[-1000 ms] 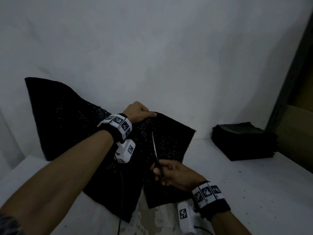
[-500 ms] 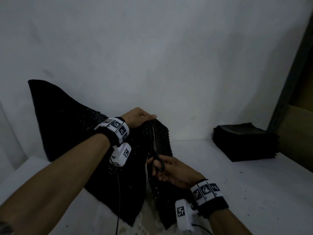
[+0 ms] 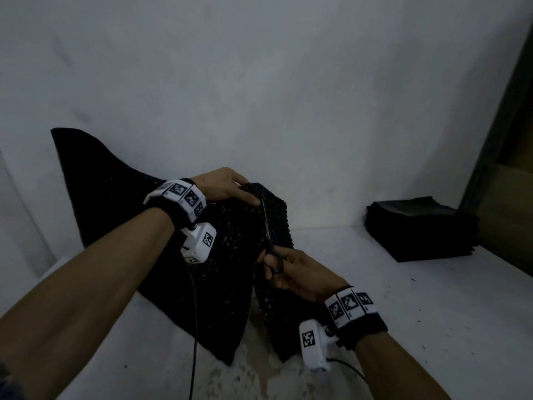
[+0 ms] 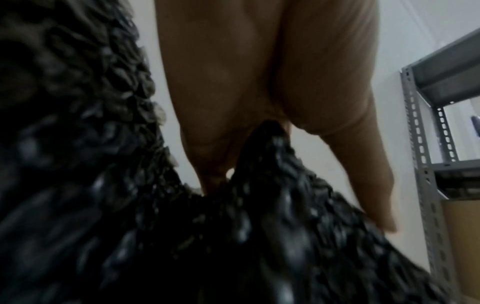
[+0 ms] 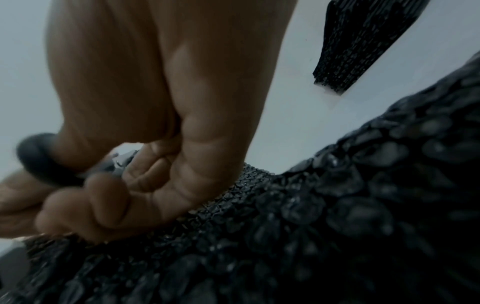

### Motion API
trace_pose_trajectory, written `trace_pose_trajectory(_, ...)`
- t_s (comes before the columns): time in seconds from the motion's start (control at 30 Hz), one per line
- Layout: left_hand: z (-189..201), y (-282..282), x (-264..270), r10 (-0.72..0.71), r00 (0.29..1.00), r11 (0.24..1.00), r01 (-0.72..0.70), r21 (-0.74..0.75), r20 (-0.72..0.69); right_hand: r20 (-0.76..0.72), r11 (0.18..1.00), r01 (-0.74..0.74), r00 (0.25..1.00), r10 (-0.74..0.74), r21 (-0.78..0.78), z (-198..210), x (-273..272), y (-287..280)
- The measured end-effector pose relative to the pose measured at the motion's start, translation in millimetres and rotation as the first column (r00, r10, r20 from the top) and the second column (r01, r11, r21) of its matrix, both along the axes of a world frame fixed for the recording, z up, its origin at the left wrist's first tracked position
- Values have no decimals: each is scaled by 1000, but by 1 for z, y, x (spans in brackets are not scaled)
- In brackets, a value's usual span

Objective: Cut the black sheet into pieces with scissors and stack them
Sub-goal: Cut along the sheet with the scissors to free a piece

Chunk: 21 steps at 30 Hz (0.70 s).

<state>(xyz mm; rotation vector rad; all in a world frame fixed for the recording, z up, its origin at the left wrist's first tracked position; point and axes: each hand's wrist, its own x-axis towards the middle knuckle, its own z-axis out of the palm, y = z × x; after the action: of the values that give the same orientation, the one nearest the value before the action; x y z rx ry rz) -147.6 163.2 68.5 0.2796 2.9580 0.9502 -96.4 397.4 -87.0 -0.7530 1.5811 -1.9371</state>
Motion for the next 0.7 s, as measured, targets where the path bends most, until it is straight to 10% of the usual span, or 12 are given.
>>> trace_pose_trajectory(0.7,-11,2,17,-79,990,991,65,121,119,10,1000,21,1000,-21,-21,7,7,-10)
